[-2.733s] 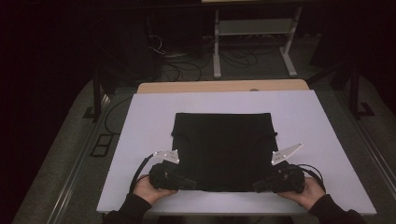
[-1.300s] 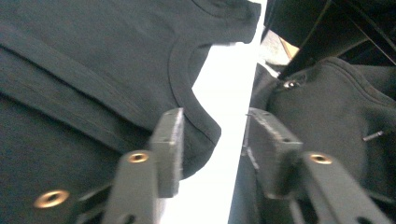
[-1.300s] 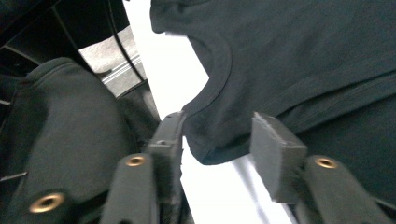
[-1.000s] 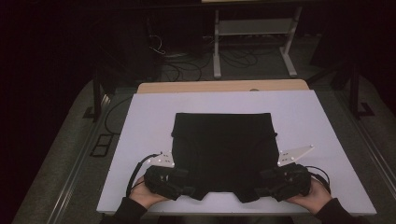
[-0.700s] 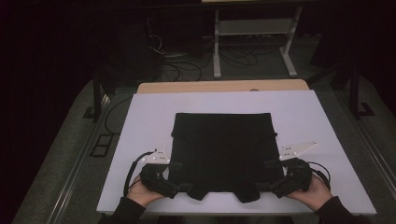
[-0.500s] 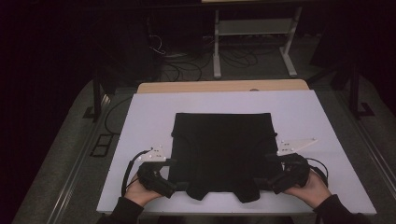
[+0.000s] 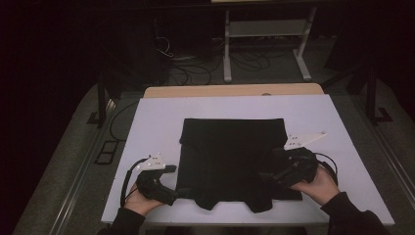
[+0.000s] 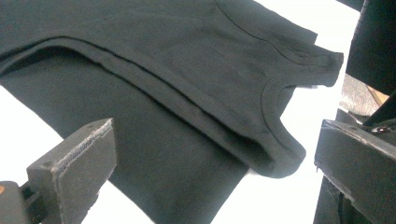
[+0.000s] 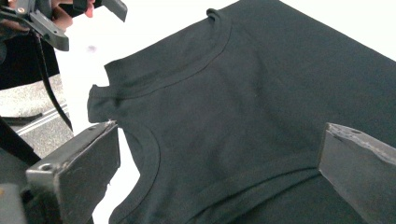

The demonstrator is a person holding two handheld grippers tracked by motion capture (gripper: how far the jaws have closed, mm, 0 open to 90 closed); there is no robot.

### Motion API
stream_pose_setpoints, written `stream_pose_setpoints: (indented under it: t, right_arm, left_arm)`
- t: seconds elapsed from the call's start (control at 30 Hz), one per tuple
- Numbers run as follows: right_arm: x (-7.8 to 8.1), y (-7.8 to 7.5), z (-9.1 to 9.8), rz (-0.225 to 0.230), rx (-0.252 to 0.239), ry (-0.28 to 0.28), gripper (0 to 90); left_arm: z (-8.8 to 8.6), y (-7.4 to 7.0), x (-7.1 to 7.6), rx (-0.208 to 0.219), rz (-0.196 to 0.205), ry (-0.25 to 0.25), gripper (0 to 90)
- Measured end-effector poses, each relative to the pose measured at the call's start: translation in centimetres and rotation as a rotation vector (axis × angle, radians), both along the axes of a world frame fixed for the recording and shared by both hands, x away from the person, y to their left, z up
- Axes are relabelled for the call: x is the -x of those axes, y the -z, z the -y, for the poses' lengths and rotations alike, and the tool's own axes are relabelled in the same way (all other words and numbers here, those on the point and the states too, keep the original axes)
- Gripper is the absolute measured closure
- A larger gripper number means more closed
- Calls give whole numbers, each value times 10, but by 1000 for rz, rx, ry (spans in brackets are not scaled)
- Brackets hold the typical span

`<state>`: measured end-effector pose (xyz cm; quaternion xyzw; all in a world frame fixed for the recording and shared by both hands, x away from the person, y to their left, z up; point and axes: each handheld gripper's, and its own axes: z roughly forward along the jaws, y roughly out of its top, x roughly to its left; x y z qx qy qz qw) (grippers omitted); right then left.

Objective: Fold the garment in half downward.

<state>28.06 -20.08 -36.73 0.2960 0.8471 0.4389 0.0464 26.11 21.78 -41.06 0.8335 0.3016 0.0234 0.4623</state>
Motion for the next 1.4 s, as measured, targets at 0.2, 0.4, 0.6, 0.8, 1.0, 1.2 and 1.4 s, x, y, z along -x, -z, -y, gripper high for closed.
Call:
stream_pose_setpoints:
  t: [0.2,0.4,0.6,0.8,1.0,1.2,1.4]
  right_arm:
    - [-3,-4,-3,10,-3,1,0]
    - [-8,-5,-7,8,1,-8,0]
    - [-14,-7,-12,12,2,-11,0]
    - [-20,-9,-21,22,11,-23,0]
    - [-24,-10,-29,27,20,-35,0]
    - [-30,-11,-37,24,21,-46,0]
    - [-38,-12,-46,22,20,-51,0]
  left_arm:
    - [-7,2,0,2,-3,-17,0]
    - [-9,4,0,-4,-8,-24,0]
    - [-8,5,1,-11,-10,-20,0]
    - [-8,6,1,-11,-11,-20,0]
    - [-8,7,1,-16,-11,-12,0]
    - [-6,8,1,-18,-21,-4,0]
    - [-6,8,2,-17,-21,-1,0]
